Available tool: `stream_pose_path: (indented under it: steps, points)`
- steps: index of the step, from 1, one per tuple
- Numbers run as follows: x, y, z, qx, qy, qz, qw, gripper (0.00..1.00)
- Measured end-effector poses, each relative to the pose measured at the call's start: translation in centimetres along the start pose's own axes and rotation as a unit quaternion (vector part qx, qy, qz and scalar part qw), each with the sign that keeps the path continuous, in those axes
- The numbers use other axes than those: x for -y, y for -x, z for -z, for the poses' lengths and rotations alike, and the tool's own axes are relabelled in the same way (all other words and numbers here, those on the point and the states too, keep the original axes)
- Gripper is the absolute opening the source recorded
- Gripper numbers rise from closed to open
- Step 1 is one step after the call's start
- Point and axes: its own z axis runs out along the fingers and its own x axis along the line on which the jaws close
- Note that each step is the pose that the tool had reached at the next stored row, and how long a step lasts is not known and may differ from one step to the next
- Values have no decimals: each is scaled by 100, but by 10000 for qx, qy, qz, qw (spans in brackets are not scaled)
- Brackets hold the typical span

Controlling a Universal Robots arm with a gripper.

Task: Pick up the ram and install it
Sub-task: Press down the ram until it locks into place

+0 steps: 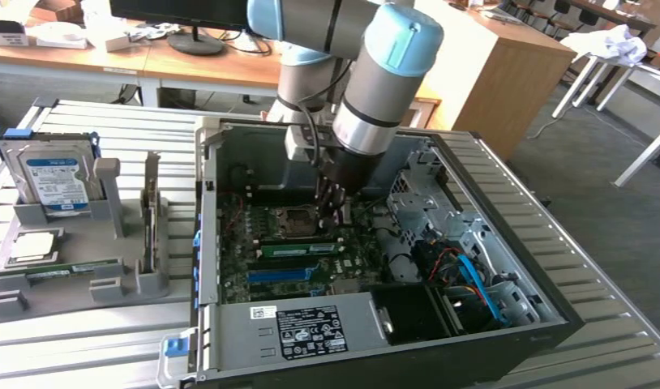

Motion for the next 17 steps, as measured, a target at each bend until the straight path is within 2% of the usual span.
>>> stream_pose_path:
  steps: [7,9,14,17]
  points:
    - [67,3,80,81,2,6,10000,10]
    - [82,4,117,112,2,9,9999,10]
    - [117,8,234,190,2,16,9998,10]
    - [131,11,317,226,2,19,9997,10]
